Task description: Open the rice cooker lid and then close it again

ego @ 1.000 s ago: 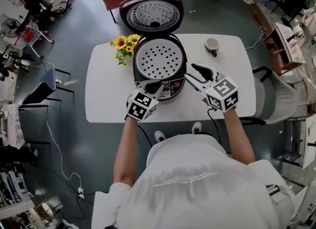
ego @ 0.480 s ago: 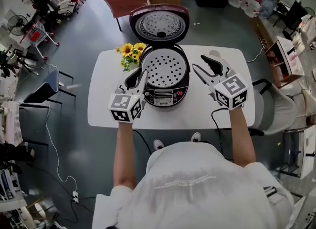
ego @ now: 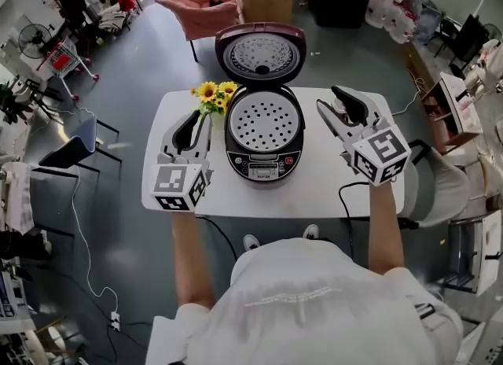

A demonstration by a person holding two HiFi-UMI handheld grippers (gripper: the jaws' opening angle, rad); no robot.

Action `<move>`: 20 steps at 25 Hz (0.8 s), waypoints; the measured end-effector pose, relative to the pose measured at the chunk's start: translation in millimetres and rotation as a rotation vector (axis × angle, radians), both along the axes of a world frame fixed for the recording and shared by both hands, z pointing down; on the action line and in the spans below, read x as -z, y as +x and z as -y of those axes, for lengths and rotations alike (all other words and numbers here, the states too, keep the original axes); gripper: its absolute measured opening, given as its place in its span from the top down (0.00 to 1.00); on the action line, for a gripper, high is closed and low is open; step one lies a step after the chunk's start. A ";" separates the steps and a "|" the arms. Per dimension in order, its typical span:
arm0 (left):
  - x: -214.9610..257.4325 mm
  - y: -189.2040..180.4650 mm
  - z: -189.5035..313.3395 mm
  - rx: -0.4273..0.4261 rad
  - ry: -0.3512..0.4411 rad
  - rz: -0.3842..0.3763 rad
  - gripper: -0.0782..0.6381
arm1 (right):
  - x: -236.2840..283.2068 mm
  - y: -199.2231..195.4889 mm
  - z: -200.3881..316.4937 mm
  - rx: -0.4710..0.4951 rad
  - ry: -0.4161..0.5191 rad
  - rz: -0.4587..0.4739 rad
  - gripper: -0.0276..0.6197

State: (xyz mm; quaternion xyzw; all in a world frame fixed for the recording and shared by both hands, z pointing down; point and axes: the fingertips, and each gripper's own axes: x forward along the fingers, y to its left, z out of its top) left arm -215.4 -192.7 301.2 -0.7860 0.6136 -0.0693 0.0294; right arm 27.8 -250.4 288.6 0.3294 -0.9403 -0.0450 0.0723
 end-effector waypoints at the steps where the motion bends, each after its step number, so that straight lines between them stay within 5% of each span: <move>1: 0.5 -2.1 -1.1 0.007 0.000 0.002 0.77 | -0.6 -1.1 -0.8 0.000 0.000 -0.001 0.67; 20: -34.1 -22.5 -1.7 -0.034 -0.100 -0.009 0.77 | -18.5 -18.8 -12.4 -0.056 -0.050 -0.032 0.67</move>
